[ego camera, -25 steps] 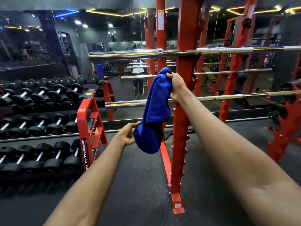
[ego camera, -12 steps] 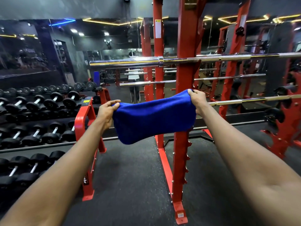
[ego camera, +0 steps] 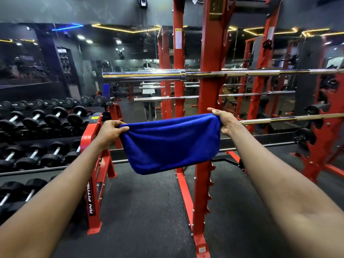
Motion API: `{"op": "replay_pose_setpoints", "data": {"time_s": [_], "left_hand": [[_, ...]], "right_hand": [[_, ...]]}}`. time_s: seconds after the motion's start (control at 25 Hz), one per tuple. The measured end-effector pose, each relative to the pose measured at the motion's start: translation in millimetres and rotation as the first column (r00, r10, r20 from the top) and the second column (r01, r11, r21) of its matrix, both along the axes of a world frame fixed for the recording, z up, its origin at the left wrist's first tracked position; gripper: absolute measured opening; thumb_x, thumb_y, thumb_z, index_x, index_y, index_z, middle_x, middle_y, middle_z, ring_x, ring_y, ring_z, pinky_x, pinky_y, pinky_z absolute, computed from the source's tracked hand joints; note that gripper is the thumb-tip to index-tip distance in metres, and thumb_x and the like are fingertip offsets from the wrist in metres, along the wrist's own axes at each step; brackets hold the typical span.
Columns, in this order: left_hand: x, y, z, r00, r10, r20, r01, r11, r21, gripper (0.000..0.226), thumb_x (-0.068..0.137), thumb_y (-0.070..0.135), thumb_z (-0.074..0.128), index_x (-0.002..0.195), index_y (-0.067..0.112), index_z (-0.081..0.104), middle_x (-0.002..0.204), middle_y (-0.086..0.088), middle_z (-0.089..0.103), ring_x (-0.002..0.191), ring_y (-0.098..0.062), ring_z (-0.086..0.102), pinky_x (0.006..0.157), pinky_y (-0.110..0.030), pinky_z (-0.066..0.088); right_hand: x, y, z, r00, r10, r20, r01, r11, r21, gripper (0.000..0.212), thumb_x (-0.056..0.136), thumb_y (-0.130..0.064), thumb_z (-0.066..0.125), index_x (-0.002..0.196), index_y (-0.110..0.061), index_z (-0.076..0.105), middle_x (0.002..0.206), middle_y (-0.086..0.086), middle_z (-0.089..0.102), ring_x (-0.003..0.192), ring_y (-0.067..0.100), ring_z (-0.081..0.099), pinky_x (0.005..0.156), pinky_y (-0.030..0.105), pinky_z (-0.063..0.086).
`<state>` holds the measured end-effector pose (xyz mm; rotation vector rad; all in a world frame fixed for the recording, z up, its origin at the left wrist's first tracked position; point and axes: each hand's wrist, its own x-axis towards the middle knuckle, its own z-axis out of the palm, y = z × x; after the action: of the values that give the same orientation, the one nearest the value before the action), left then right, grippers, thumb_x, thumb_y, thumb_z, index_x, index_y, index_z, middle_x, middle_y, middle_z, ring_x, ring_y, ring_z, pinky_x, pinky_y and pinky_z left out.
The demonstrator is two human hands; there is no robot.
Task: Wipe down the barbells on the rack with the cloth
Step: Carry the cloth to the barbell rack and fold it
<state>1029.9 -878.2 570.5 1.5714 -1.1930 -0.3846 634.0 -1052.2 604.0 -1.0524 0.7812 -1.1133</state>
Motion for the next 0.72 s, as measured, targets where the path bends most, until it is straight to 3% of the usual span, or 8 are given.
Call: {"op": "replay_pose_setpoints", "data": {"time_s": [0.08,0.2,0.32,0.4,0.52,0.6,0.72], "left_hand": [[6,2,-2,0.992,0.083,0.093,-0.080,0.996,-0.035,0.007,0.090,0.018,0.073,0.083,0.021,0.076,0.080,-0.004,0.071,0.075,-0.017,0.060,0.079,-0.037,0.050],[4,0,0,0.977,0.130,0.166,-0.122,0.991,-0.060,0.011,0.095,0.025,0.067,0.091,0.018,0.074,0.077,0.000,0.067,0.071,-0.013,0.055,0.072,-0.034,0.045],[0,-7,1,0.991,0.125,-0.037,-0.127,0.990,-0.064,0.013,0.097,0.025,0.063,0.086,0.023,0.069,0.074,-0.001,0.060,0.071,-0.018,0.050,0.063,-0.033,0.042],[-3,-12,3,0.967,0.105,-0.233,-0.133,0.985,-0.107,0.015,0.099,0.016,0.062,0.085,0.022,0.066,0.084,-0.008,0.063,0.074,-0.019,0.052,0.063,-0.031,0.043],[-13,-7,14,0.925,-0.050,-0.378,0.000,0.991,-0.131,0.005,0.096,0.009,0.065,0.094,0.013,0.068,0.097,-0.015,0.066,0.083,-0.019,0.057,0.076,-0.031,0.047],[-10,-3,17,0.924,-0.173,-0.342,0.159,0.985,-0.067,0.013,0.093,0.006,0.067,0.106,0.007,0.069,0.104,-0.018,0.068,0.092,-0.022,0.060,0.088,-0.034,0.048],[-3,3,15,0.953,-0.228,-0.198,0.248,0.965,0.080,0.018,0.092,0.008,0.069,0.109,0.003,0.073,0.110,-0.024,0.070,0.096,-0.024,0.059,0.094,-0.040,0.045]], "right_hand": [[-1,5,-4,1.000,0.002,-0.028,-0.003,0.999,-0.049,0.034,0.098,-0.004,0.062,0.132,-0.001,0.065,0.099,0.009,0.069,0.086,0.017,0.065,0.074,0.025,0.056],[-4,13,-7,0.964,0.002,-0.266,-0.049,0.985,-0.168,0.044,0.087,0.009,0.071,0.129,0.004,0.063,0.098,0.011,0.067,0.089,0.021,0.066,0.074,0.025,0.058],[-2,10,-12,0.742,-0.239,-0.627,-0.070,0.902,-0.427,0.021,0.090,-0.011,0.077,0.110,-0.012,0.074,0.098,0.007,0.071,0.095,0.025,0.069,0.088,0.038,0.059],[-2,8,-13,0.655,-0.370,-0.659,-0.035,0.857,-0.515,0.008,0.093,-0.028,0.074,0.096,-0.021,0.076,0.101,0.008,0.074,0.102,0.029,0.068,0.095,0.045,0.055],[-2,5,-12,0.568,-0.493,-0.659,0.018,0.808,-0.589,0.025,0.099,-0.034,0.066,0.100,-0.011,0.076,0.107,0.013,0.065,0.101,0.027,0.060,0.093,0.038,0.048],[-5,0,-15,0.582,-0.502,-0.640,0.021,0.796,-0.605,0.029,0.101,-0.035,0.063,0.097,-0.008,0.073,0.112,0.015,0.057,0.102,0.026,0.057,0.092,0.036,0.046],[-8,-6,-20,0.632,-0.457,-0.626,0.059,0.833,-0.550,0.040,0.103,-0.037,0.058,0.095,0.001,0.067,0.089,0.012,0.062,0.089,0.027,0.057,0.078,0.033,0.042]]}}
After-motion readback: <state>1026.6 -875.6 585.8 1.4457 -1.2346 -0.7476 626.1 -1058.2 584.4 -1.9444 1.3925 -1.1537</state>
